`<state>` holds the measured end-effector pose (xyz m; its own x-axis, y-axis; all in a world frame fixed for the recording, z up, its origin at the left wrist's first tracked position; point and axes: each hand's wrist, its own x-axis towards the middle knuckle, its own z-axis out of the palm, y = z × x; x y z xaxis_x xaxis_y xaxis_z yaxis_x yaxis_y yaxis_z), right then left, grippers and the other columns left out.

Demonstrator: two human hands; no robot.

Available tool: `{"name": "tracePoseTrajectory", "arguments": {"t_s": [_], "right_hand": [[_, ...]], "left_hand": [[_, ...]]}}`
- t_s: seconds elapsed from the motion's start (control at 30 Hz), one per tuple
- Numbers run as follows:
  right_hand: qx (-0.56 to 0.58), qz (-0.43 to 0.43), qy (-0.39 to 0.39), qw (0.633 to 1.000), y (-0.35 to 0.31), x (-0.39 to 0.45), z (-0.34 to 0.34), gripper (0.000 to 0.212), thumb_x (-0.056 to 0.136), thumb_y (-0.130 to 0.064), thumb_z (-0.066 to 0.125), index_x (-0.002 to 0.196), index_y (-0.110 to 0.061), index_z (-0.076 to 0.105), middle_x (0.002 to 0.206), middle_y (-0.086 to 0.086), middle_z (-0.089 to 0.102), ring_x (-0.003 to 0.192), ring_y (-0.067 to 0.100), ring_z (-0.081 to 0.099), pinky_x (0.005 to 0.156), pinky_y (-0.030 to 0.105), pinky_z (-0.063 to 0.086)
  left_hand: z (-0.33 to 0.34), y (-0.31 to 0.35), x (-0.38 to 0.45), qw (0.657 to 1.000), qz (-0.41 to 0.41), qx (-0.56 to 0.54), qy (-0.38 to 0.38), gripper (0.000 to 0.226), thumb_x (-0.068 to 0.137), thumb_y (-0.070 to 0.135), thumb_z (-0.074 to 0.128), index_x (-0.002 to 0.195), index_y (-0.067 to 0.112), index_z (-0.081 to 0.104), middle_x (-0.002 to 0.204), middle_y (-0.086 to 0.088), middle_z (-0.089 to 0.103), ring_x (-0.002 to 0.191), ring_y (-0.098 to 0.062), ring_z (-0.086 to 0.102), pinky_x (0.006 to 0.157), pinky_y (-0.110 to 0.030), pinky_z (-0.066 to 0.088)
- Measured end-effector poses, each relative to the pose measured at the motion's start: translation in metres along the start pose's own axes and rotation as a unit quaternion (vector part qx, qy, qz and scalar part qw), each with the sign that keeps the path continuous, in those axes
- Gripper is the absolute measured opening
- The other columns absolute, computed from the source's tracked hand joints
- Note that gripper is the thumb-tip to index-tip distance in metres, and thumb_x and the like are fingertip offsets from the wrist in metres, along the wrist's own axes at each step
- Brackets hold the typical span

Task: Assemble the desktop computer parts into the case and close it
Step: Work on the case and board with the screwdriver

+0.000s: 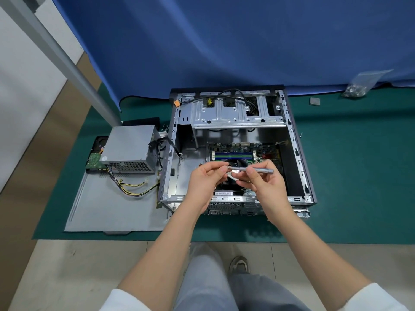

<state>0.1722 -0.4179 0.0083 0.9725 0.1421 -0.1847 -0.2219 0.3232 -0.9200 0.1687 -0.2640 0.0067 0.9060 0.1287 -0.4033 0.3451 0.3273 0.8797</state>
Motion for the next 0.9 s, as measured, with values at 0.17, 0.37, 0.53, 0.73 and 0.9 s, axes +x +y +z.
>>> {"name": "tracePoseTrajectory", "arguments": {"t_s": [0.17,0.37,0.53,0.73,0.9], "right_hand": [[-0.002,0.006,0.011,1.000,-0.0030,-0.0008,0.0025,0.020,0.082,-0.022,0.065,0.085,-0.008,0.051,0.079,0.012,0.072,0.086,0.029,0.071,0.069,0.030,0.058],[-0.007,-0.002,0.023,1.000,-0.0019,-0.0024,0.0047,0.014,0.089,-0.017,0.060,0.088,-0.008,0.050,0.078,0.013,0.071,0.085,0.030,0.071,0.067,0.031,0.058],[-0.005,-0.007,0.017,1.000,-0.0043,-0.0031,0.0043,0.014,0.086,-0.018,0.061,0.088,-0.008,0.051,0.079,0.007,0.071,0.086,0.024,0.071,0.067,0.031,0.058],[0.006,-0.005,0.023,1.000,-0.0059,-0.0056,0.0063,0.014,0.087,-0.019,0.061,0.087,-0.009,0.050,0.078,0.012,0.072,0.083,0.027,0.072,0.063,0.029,0.057],[0.006,-0.003,0.024,1.000,-0.0063,-0.0055,0.0069,0.018,0.084,-0.024,0.063,0.085,-0.010,0.051,0.078,0.013,0.073,0.083,0.026,0.072,0.063,0.029,0.058]], "left_hand": [[0.0019,-0.0022,0.0001,1.000,0.009,0.015,0.017,0.016,0.089,0.000,0.061,0.088,0.013,0.070,0.077,0.000,0.072,0.069,-0.008,0.066,0.071,-0.018,0.053],[0.0032,-0.0028,-0.0004,0.999,0.019,0.005,0.027,0.016,0.088,-0.001,0.062,0.087,0.013,0.070,0.078,0.002,0.073,0.070,-0.007,0.066,0.071,-0.017,0.053],[0.0028,-0.0022,-0.0010,1.000,0.018,-0.006,0.017,0.016,0.087,-0.001,0.063,0.087,0.013,0.071,0.083,-0.001,0.074,0.075,-0.009,0.068,0.073,-0.018,0.053],[0.0017,-0.0014,-0.0021,1.000,0.025,-0.015,0.006,0.016,0.087,-0.002,0.062,0.087,0.012,0.070,0.081,0.000,0.074,0.074,-0.008,0.067,0.074,-0.018,0.053],[0.0008,0.0002,-0.0027,1.000,0.024,-0.019,-0.004,0.016,0.087,-0.004,0.060,0.088,0.010,0.069,0.080,0.001,0.074,0.075,-0.008,0.068,0.074,-0.017,0.053]]}}
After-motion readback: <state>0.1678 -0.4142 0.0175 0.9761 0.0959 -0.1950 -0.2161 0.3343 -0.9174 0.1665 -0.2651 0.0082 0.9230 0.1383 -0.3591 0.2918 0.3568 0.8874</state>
